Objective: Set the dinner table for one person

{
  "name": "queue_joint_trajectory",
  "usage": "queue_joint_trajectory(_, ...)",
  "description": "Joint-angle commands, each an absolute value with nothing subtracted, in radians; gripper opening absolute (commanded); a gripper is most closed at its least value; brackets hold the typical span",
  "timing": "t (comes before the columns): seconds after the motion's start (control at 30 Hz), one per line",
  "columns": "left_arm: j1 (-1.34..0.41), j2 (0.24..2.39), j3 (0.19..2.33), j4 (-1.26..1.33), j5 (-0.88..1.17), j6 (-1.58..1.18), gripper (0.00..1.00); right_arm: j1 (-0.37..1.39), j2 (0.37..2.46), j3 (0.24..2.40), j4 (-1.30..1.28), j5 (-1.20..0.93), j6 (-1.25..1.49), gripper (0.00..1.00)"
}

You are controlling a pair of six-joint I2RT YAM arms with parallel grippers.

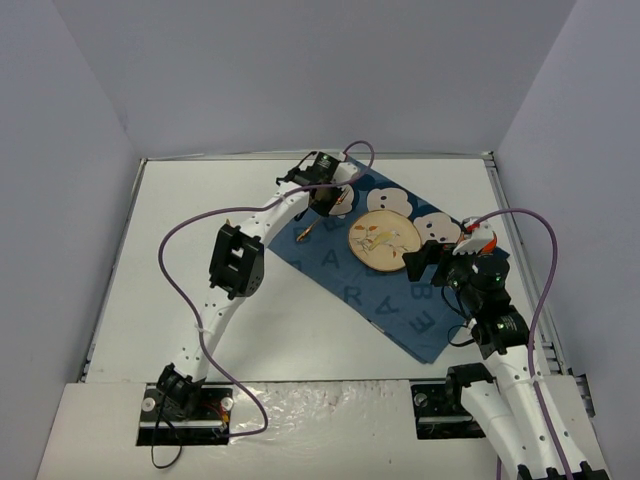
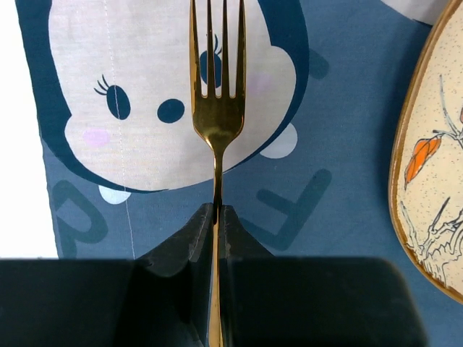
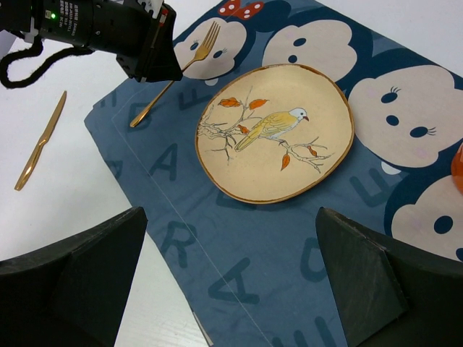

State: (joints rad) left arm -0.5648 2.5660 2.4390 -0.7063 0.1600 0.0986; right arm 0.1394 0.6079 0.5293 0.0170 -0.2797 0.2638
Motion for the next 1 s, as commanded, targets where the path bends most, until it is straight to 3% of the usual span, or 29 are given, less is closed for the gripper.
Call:
queue_joint_trajectory(0.0,-0.559,2.538,2.496,-0.666,0.149,0.098,0.0,0.149,0.615,0.569,0.063,-0.274,0.255,1.0)
queue_joint_trajectory(0.13,-0.555,2.556,2.495,-0.647,0.144,0.091,0.01,0.149,0.61,0.561,0.061,-0.276,0.256,1.0)
queue_joint_trajectory(0.23,-0.549,2.559,2.479,-0.616,0.153,0.073,0.1,0.147,0.606,0.558,0.06,-0.279,0.259,1.0)
queue_joint_trajectory(0.4,-0.547,2.531,2.466,-0.596,0.152,0.039,0.35,0.148,0.596,0.558,0.058,-0.29,0.26,1.0)
queue_joint_trajectory(0.57,-0.539,2.4,2.379,-0.557,0.142,-0.028,0.48,0.148,0.576,0.565,0.057,-0.305,0.263,1.0)
queue_joint_trajectory(0.73,-0.504,2.119,2.066,-0.438,0.088,-0.115,0.55,0.149,0.549,0.571,0.055,-0.338,0.265,1.0)
queue_joint_trajectory(0.97,-0.379,1.713,1.502,-0.325,0.013,-0.23,0.74,0.152,0.521,0.565,0.052,-0.37,0.276,1.0)
